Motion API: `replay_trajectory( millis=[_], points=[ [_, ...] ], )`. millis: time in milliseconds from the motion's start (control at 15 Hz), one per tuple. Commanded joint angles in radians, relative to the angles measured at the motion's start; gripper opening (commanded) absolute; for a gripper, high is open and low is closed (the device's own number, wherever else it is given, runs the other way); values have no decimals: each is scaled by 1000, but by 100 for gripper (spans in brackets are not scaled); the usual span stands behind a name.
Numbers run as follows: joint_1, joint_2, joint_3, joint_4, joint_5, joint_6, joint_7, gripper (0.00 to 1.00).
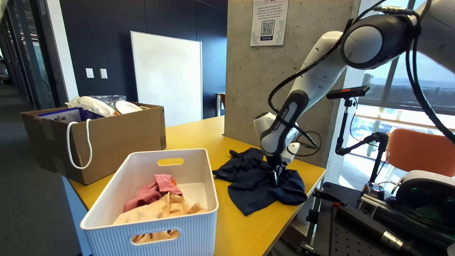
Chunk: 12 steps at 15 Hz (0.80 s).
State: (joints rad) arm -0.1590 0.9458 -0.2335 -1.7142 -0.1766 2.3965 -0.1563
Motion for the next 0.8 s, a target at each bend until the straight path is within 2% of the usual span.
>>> replay_trajectory(
  millis=[0,267,733],
  points=[
    [10,-73,-10,-63,-36,19,34,100],
    [7,-179,-16,-91,-46,17,34,100],
    [-67,-154,62,115,86,-71,54,100]
  ],
)
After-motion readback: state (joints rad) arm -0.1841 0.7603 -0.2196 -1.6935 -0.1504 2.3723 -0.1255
